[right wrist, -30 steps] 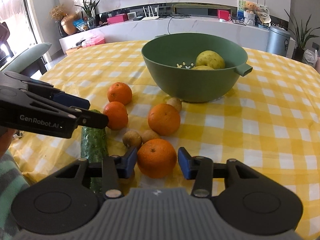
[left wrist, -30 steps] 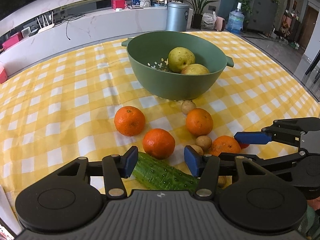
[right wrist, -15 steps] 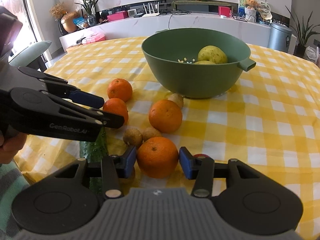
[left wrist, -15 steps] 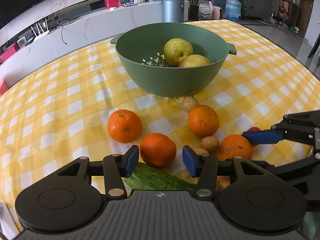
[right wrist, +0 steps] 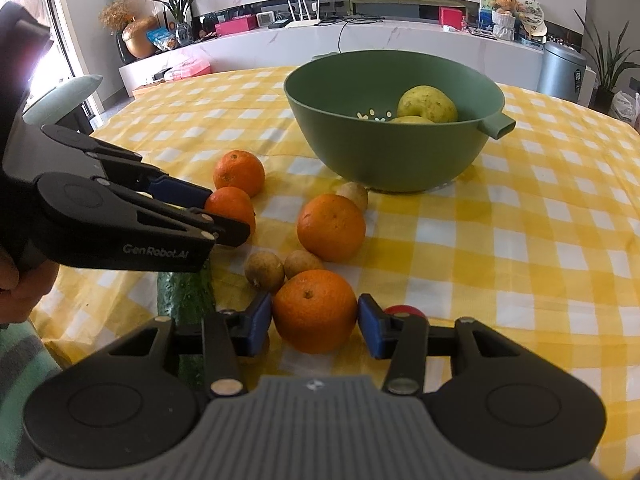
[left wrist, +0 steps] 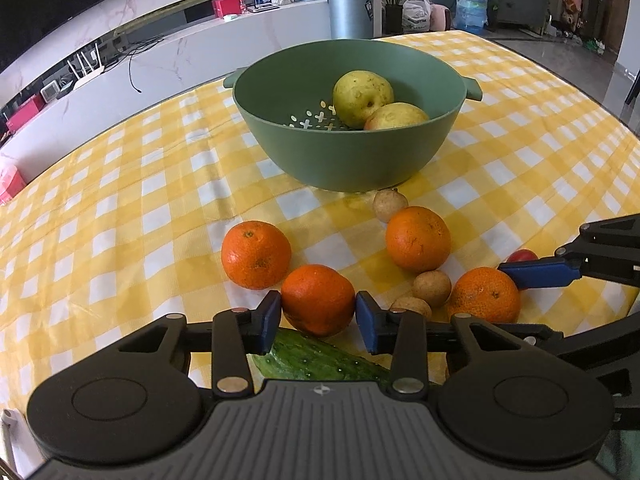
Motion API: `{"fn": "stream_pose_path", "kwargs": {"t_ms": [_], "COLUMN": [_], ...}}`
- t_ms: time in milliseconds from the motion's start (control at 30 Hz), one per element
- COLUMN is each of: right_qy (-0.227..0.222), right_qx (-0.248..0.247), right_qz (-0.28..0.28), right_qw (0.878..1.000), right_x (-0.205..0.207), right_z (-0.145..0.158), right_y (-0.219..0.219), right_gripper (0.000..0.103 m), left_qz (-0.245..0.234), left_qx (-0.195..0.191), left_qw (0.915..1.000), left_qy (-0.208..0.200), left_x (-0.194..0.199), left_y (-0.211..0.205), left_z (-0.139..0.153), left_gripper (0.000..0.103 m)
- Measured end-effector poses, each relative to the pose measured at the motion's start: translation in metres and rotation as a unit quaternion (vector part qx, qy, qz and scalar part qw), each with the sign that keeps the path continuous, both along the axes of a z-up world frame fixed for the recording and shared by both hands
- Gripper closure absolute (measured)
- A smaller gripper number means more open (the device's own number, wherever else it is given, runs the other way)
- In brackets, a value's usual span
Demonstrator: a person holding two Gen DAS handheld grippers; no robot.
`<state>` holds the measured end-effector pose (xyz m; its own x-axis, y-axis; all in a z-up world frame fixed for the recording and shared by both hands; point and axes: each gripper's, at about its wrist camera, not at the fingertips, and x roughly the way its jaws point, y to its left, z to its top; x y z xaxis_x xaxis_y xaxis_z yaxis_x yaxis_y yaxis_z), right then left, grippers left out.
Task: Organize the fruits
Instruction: 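Grasp a mandarin with the left gripper while the right gripper grasps another mandarin, then carry both mandarins over the green colander and lower them inside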
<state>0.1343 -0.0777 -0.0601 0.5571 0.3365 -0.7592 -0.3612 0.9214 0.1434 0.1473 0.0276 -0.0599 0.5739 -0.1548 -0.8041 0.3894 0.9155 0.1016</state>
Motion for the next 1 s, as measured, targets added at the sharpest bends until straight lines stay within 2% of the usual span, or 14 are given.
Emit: {"fn": "stream_pose_path", "kwargs": {"t_ms": [267, 567, 733, 900, 1000], "right_qy": [0.002, -0.028, -0.055, -0.075, -0.088], "right_qx": [-0.004, -0.002, -0.005, -0.009, -0.036], "right_qz": [0.004, 0.02, 0.047, 0.065, 0.085], "right_qw": [1.0, 0.999, 0.997, 0.995, 0.992], "right_x": [0.005, 0.011, 0.024, 0.048, 0.065], "right_z": [0.007, 0.035, 0.056, 0.078, 0.085], "right_y": [-0.005, -0.016, -0.018, -0.025, -0.026], "right_gripper": [0.059, 0.059, 0.059, 0.059, 0.059], "left_qz": [0.004, -0.009, -0.021, -0.037, -0.043], "left_qx": [0.003, -0.009, -0.023, -0.005, 0.003], "left_qw": [0.9999, 0.9989, 0.9978, 0.9967, 0.9965], "left_qy": [-0.011, -0.046, -0.059, -0.073, -0.071], "left_x": [-0.003, -0.003, 0.01, 0.032, 0.048], "left_y": [-0.003, -0.014, -0.022, -0.035, -0.039], "left_z": [0.015, 0.055, 0.079, 0.093, 0.095], "left_gripper": [0.058, 0.058, 0.058, 0.058, 0.058]}}
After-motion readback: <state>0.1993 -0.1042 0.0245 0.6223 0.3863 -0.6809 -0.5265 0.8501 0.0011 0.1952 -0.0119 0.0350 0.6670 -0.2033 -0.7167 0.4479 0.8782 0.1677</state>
